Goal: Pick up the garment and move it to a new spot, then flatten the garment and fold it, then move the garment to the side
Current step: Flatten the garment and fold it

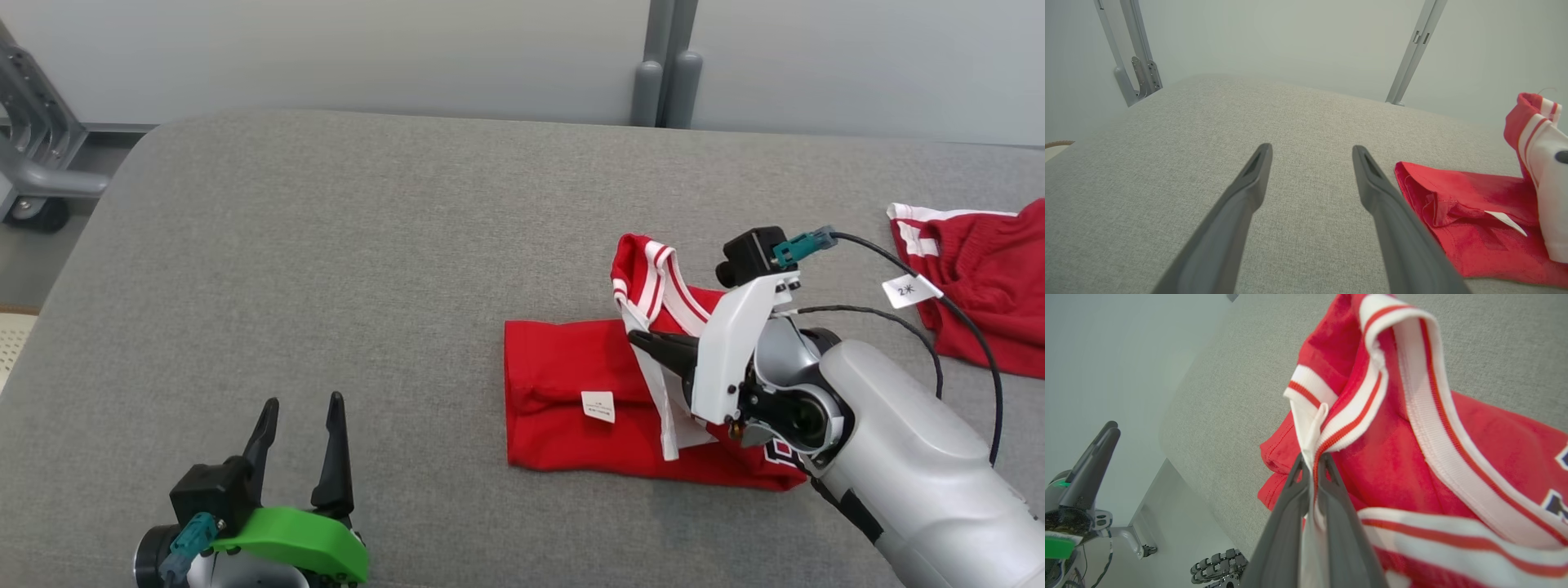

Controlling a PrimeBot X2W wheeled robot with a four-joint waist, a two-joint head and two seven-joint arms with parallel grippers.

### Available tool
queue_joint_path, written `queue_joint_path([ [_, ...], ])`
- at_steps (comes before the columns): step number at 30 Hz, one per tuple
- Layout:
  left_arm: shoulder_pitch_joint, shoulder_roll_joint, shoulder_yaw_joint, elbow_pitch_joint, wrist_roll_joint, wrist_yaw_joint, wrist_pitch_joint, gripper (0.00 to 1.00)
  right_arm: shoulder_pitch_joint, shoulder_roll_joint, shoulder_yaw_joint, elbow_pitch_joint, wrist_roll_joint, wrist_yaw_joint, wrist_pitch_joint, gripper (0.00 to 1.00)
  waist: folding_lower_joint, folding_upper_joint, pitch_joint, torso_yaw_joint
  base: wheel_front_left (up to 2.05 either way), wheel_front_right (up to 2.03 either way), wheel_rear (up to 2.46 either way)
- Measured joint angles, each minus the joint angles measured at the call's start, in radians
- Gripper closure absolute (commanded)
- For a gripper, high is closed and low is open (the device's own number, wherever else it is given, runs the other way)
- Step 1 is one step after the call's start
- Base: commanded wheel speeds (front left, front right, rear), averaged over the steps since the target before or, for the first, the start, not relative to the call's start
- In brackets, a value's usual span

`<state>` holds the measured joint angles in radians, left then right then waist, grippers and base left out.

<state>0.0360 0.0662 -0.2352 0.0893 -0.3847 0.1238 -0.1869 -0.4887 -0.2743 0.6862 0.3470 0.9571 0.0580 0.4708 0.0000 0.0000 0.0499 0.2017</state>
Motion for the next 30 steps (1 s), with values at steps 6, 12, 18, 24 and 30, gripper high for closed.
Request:
queue_joint_path([
  [6,0.000,-0.006,-0.019,0.011,-0.010,-0.001,-0.001,0.00,-0.018,0.042,0.024,0.066,-0.028,-0.034,0.007,1.00,0.0000,0.0000,-0.003,0.048,0.00,0.00,0.00],
  [12,0.000,-0.010,-0.040,0.033,-0.010,-0.009,-0.004,0.00,-0.041,0.061,0.047,0.141,-0.061,-0.059,0.007,1.00,0.0000,0.0000,-0.009,0.097,0.00,0.00,0.00],
  [18,-0.001,-0.012,-0.059,0.044,-0.012,-0.010,-0.005,0.00,-0.062,0.086,0.050,0.217,-0.078,-0.079,0.005,1.00,0.0000,0.0000,-0.018,0.142,0.00,0.00,0.00],
  [24,-0.001,-0.012,-0.053,0.061,-0.018,-0.010,-0.009,0.00,-0.089,0.128,0.099,0.277,-0.117,-0.077,-0.002,0.44,0.0000,0.0000,-0.043,0.168,0.00,0.00,0.00],
  [30,-0.001,-0.012,-0.043,0.063,-0.018,-0.010,-0.011,0.00,-0.141,0.165,0.132,0.301,-0.153,-0.059,-0.022,0.00,0.0000,0.0000,-0.059,0.159,0.00,0.00,0.00],
])
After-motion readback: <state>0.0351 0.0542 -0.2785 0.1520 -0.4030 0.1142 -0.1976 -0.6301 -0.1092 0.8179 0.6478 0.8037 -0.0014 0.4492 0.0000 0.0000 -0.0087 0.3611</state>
